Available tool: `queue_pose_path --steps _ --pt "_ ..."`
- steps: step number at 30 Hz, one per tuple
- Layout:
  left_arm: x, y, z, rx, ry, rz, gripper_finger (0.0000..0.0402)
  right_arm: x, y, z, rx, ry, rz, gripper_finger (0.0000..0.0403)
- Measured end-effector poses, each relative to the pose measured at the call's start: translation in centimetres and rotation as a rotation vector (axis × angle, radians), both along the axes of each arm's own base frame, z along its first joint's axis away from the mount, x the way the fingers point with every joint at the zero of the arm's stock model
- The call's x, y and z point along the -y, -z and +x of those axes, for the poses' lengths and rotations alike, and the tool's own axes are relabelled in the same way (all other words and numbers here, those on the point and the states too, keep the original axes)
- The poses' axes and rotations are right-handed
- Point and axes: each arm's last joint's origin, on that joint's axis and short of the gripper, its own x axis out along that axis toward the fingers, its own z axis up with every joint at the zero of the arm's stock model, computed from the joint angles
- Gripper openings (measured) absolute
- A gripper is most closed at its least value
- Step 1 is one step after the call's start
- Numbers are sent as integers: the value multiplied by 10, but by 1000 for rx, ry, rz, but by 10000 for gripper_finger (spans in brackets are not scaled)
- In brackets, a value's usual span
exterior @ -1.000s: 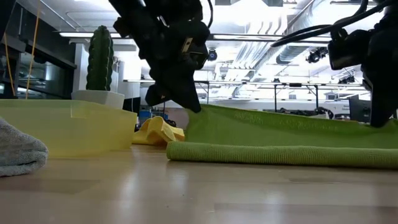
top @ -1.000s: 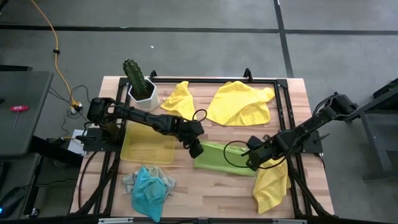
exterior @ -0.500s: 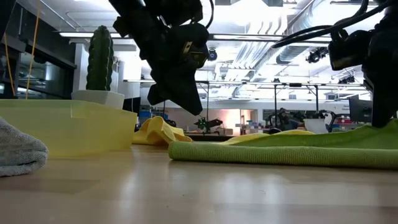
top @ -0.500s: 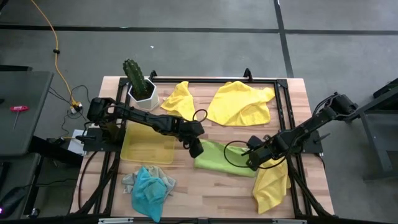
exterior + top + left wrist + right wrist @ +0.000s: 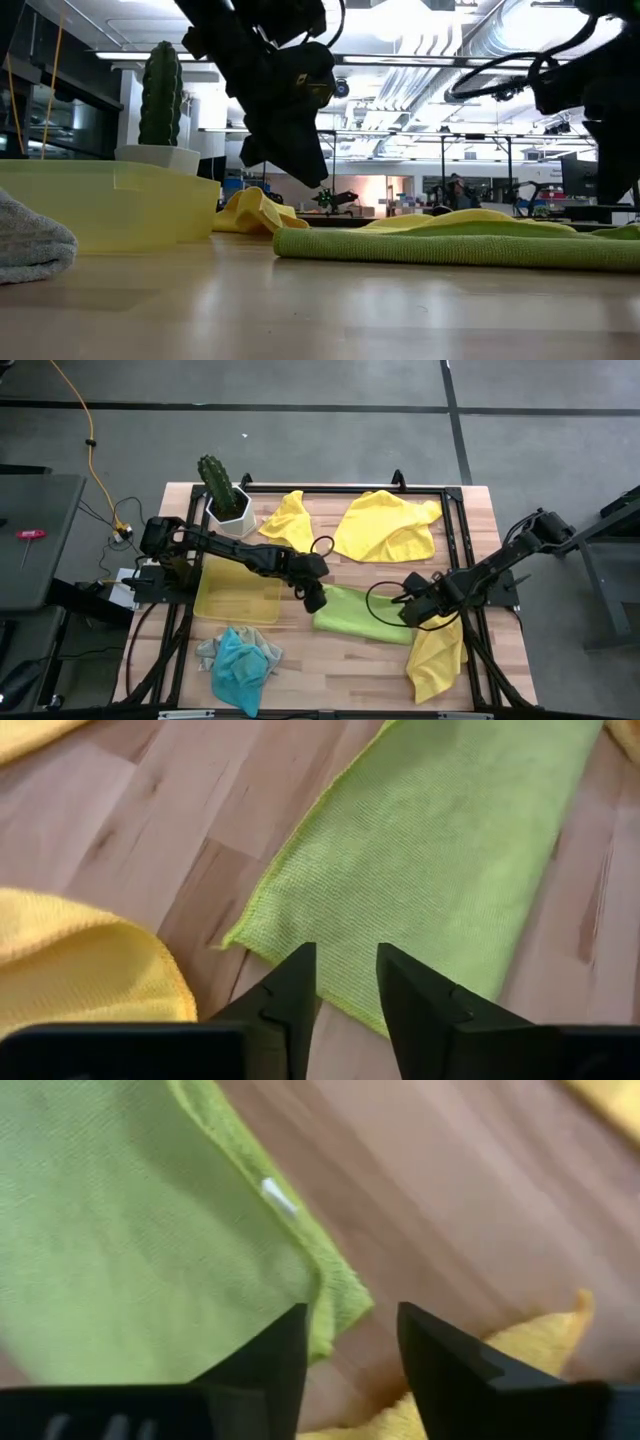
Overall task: Fold microfiber towels
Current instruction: Fold the green microfiber towel
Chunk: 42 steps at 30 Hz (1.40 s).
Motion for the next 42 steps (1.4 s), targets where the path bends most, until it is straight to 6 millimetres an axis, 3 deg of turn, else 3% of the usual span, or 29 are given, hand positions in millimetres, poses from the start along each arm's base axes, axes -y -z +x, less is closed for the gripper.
queue_pose_path --steps 7,12,18,25,32,42 --pt "4 0 1 35 249 8 102 2 -18 -3 54 -121 -9 187" --pt "6 8 -2 58 287 6 102 -1 -29 -13 100 -245 32 188" --pt "8 15 0 82 318 26 102 -1 -12 -31 295 -233 240 188" --pt "29 28 9 117 431 73 102 -5 -7 -27 572 -244 377 188" --pt "64 39 9 99 590 117 102 -14 -6 -15 521 -420 317 188" --pt "77 42 4 32 579 242 102 -21 4 -4 454 -451 277 188"
